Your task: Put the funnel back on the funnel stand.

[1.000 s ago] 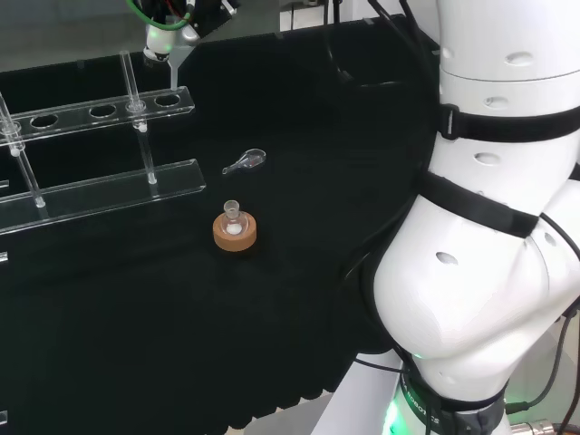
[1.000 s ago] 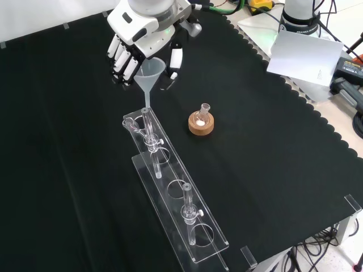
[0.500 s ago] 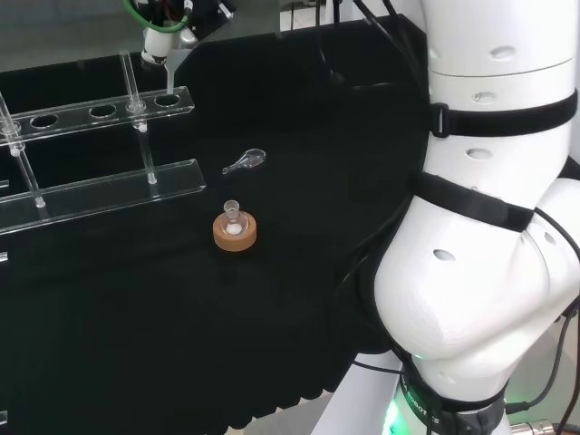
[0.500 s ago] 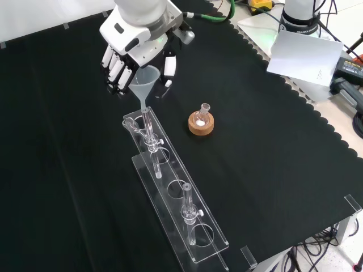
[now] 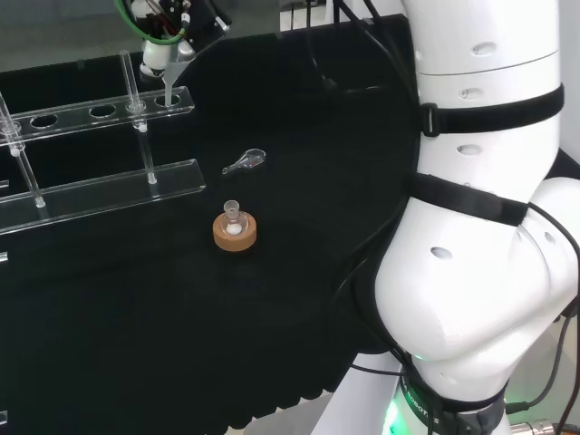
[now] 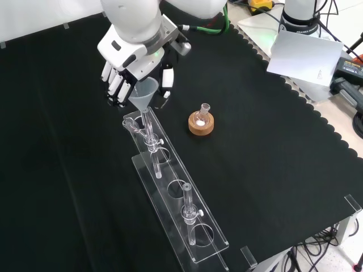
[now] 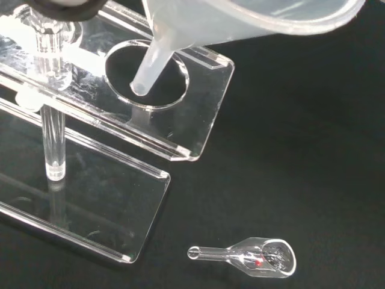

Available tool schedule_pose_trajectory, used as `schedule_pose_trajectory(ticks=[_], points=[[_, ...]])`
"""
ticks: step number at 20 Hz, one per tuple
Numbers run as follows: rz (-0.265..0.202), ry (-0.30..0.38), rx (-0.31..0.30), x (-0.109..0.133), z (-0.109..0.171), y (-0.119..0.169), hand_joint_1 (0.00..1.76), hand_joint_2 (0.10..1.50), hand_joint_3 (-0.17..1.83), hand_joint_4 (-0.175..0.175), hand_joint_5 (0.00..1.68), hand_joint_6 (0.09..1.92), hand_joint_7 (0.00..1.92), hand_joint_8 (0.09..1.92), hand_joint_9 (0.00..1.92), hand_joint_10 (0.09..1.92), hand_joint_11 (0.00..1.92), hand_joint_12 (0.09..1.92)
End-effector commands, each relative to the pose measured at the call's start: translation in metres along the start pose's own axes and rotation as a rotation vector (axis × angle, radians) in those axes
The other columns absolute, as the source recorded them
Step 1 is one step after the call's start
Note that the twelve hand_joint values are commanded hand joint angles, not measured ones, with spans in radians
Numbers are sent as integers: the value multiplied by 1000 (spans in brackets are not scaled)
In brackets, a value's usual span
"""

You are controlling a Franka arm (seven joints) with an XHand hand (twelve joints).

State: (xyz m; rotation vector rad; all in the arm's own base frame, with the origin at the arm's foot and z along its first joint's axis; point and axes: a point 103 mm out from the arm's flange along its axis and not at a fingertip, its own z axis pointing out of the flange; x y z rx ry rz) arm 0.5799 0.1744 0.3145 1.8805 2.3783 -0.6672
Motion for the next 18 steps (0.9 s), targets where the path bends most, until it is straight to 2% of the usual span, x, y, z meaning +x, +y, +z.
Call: schedule_pose_trajectory(ticks=[1,7,13,18], points=[[-8,5,17,2,6,7,834,807,511,6,720,578,551,651,915,394,721,1158],[-30,30,29,5,20,16,804,782,505,-7,662,569,530,648,894,393,701,1168],[-60,50,46,8,26,17,701,723,491,-35,488,507,443,671,792,446,617,1235],[-92,62,76,8,23,14,556,683,377,-49,365,281,234,699,568,589,506,1302]])
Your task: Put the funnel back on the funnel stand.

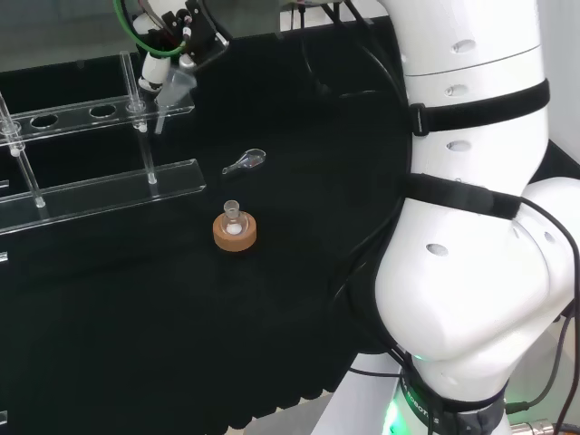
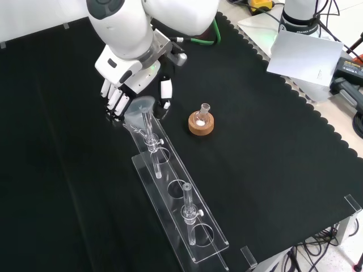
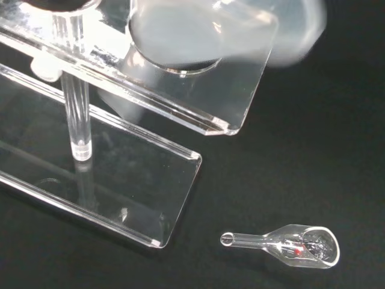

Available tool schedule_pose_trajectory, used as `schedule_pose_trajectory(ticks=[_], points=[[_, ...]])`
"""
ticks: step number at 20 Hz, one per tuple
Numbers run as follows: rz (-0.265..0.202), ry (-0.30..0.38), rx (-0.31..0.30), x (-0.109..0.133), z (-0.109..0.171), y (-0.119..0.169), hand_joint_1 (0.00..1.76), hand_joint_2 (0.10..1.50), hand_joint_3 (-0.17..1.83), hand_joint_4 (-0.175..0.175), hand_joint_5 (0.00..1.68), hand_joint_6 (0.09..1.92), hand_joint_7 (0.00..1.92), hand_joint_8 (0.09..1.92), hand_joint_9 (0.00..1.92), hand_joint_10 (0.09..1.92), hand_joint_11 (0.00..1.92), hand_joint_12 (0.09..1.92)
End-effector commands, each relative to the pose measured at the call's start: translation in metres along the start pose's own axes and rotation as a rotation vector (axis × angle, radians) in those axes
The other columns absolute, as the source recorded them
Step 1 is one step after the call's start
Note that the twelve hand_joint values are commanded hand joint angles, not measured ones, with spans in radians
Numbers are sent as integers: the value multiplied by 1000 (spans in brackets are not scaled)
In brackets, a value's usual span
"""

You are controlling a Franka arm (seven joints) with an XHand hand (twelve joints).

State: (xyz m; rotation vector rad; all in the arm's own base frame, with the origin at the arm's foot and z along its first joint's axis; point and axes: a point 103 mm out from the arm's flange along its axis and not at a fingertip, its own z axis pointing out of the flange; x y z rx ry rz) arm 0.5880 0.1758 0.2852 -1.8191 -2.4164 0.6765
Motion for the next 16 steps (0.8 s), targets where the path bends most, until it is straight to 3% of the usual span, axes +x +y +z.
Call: schedule_pose_trajectory(ticks=[1,4,16], points=[[-35,11,35,1,-2,-4,532,678,346,-51,333,219,188,697,517,617,476,1318],[-38,4,24,2,-5,-10,497,676,282,-51,263,93,102,691,407,671,406,1352],[39,31,-63,-22,-29,-79,487,681,229,-52,252,87,70,689,348,705,353,1381]])
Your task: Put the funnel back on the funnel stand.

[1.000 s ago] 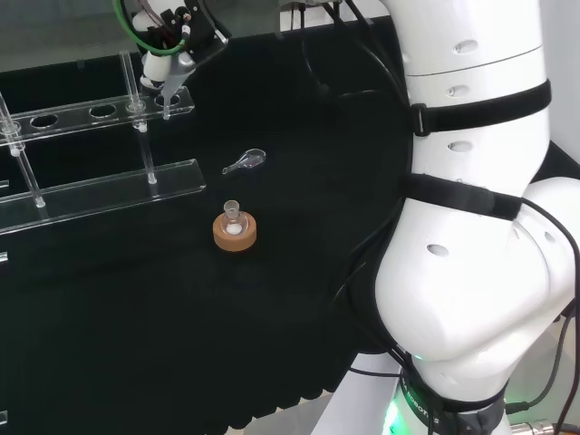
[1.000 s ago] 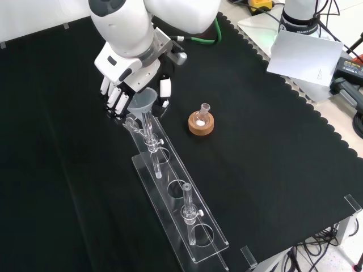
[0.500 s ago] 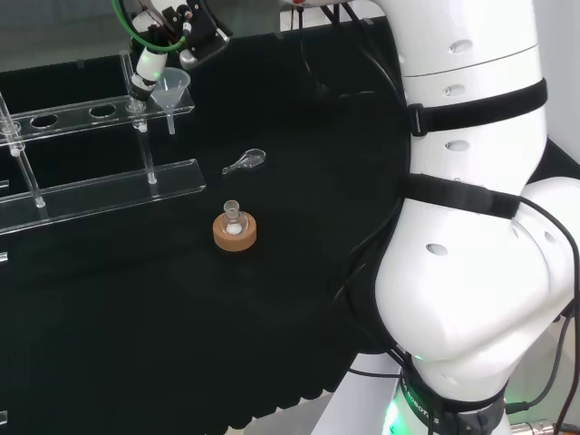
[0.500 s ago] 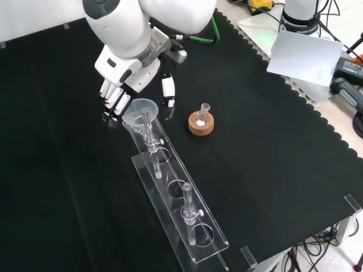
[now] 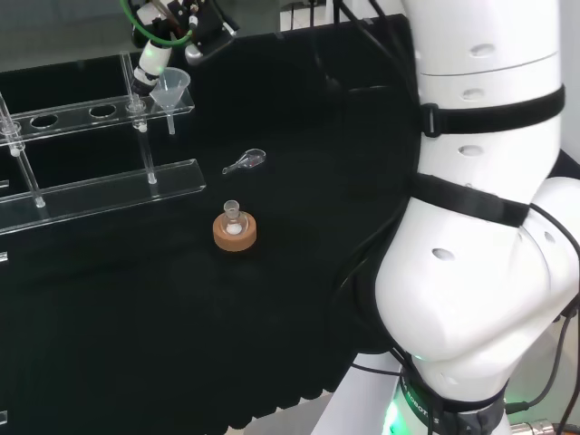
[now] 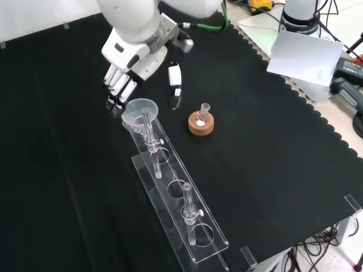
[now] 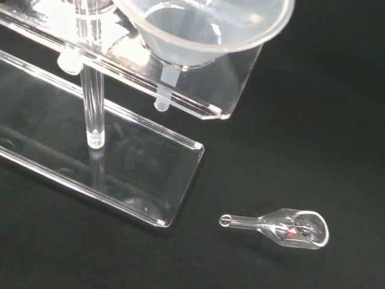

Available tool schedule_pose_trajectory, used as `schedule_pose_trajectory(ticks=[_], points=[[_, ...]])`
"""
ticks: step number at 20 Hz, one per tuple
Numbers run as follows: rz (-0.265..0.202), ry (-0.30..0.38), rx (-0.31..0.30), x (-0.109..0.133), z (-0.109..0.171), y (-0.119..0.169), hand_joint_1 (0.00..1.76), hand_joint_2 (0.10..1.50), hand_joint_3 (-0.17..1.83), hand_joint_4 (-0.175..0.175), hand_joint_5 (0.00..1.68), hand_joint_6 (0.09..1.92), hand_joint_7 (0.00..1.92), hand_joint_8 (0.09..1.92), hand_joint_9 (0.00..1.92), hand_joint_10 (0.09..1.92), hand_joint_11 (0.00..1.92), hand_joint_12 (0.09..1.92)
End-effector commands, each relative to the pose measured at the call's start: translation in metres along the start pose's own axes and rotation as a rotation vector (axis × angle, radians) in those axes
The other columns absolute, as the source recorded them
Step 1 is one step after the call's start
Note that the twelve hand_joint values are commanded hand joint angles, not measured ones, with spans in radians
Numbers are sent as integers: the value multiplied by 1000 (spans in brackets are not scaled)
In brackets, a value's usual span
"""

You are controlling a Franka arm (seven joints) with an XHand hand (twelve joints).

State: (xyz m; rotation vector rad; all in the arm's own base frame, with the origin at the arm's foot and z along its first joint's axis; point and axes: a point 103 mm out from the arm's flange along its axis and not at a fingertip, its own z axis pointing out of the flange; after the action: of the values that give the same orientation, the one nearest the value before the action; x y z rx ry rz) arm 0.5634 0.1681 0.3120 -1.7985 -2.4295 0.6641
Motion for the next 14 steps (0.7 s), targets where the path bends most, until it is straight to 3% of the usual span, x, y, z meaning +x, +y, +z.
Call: schedule_pose_trajectory(ticks=[1,14], points=[[64,34,-65,-19,-15,-53,487,682,228,-52,253,87,70,689,348,705,352,1382],[188,120,-119,-48,-15,-145,503,701,228,-51,272,87,77,691,347,708,348,1385]])
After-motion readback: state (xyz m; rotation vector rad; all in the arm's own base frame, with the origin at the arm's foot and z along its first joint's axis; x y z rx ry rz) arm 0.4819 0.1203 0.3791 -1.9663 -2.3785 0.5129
